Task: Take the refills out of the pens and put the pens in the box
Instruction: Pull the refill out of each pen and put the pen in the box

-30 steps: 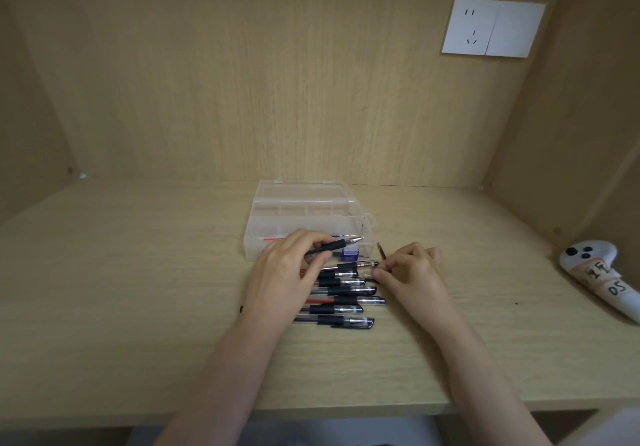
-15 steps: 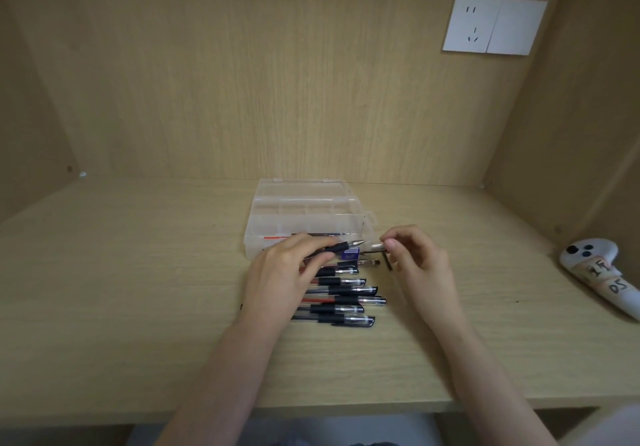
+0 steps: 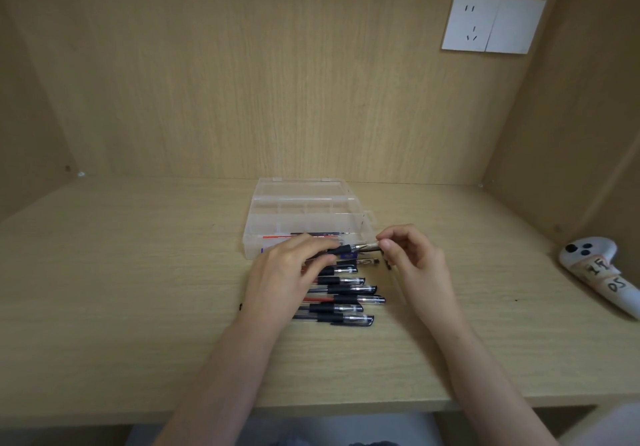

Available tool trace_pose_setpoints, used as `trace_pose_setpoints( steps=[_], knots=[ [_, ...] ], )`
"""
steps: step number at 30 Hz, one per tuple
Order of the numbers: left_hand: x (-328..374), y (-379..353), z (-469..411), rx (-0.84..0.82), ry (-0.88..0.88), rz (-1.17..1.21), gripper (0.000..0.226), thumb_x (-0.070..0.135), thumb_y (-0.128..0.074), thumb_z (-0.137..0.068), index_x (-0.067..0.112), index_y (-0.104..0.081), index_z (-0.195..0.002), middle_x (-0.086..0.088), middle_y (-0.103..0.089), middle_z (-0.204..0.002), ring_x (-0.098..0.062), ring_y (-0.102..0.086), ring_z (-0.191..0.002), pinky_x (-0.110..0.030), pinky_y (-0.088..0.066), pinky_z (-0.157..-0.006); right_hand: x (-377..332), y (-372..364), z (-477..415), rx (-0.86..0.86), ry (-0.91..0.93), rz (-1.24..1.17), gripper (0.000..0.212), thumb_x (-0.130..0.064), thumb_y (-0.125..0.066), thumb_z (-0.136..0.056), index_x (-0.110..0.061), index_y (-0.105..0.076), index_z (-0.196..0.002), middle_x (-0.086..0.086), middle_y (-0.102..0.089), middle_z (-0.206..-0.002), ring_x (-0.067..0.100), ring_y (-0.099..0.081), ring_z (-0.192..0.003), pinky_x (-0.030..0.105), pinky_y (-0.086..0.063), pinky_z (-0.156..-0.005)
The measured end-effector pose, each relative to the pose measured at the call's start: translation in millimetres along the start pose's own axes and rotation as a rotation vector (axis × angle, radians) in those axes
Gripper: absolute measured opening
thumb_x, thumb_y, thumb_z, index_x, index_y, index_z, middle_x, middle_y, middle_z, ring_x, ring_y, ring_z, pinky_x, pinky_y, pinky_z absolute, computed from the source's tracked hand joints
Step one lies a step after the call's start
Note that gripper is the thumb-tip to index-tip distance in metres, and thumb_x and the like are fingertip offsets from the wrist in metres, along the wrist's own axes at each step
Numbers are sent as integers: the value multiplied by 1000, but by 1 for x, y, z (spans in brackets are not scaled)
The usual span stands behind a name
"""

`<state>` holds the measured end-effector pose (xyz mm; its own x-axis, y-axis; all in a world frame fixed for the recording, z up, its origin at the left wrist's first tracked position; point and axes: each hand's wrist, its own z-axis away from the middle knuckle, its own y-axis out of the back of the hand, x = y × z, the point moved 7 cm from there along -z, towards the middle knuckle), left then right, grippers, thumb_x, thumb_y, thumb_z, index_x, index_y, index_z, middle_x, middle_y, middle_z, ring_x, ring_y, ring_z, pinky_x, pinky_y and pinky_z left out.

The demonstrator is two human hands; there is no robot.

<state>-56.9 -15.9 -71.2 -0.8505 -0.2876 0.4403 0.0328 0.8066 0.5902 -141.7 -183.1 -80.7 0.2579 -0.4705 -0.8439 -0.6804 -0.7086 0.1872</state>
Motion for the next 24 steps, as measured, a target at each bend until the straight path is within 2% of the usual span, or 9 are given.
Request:
trace_pose_setpoints(
  steps=[5,11,16,19,22,24],
  knots=[
    [1,-6,0,-44,-29,3,19,34,-63,-85,29,-70,-102,17,-67,-94,1,-59,-86,-19,-48,-72,1,-12,4,-144,-36,-19,17,-5,-62,-86,-21,-69,-89,-6,-67,-85,0,-59,-74,14,-46,-72],
    [-2,-7,0,-41,-23,59,21,31,-62,-82,26,-71,-100,14,-70,-92,-2,-62,-86,-23,-47,-77,3,-16,3,-165,-22,-39,23,-6,-66,-83,-28,-70,-80,-1,-69,-84,9,-61,-76,26,-50,-74],
    [-3,-7,1,-44,-11,86,18,25,-66,-81,23,-72,-99,12,-71,-94,-4,-62,-87,-22,-46,-80,5,-20,4,-193,-27,-63,23,-4,-65,-84,-26,-69,-81,-9,-68,-79,6,-60,-74,20,-48,-72],
    [-2,-8,0,-42,44,75,18,25,-67,-83,25,-71,-100,13,-70,-96,-3,-61,-88,-21,-48,-79,4,-24,4,-150,-43,-84,16,-5,-59,-89,-18,-69,-90,-3,-66,-81,6,-58,-71,19,-48,-70],
    [1,-12,-4,-53,83,49,18,25,-66,-83,28,-68,-100,18,-65,-95,1,-58,-87,-19,-49,-75,5,-21,3,-45,-42,-16,22,-22,-52,-95,-20,-62,-114,-5,-65,-97,2,-60,-90,14,-46,-78],
    [-3,-7,-10,-52,114,33,20,21,-67,-83,28,-68,-101,17,-64,-95,-1,-57,-88,-19,-48,-76,8,-13,3,46,-43,30,26,-30,-44,-98,-21,-59,-117,-8,-64,-102,0,-59,-96,15,-44,-82]
  ],
)
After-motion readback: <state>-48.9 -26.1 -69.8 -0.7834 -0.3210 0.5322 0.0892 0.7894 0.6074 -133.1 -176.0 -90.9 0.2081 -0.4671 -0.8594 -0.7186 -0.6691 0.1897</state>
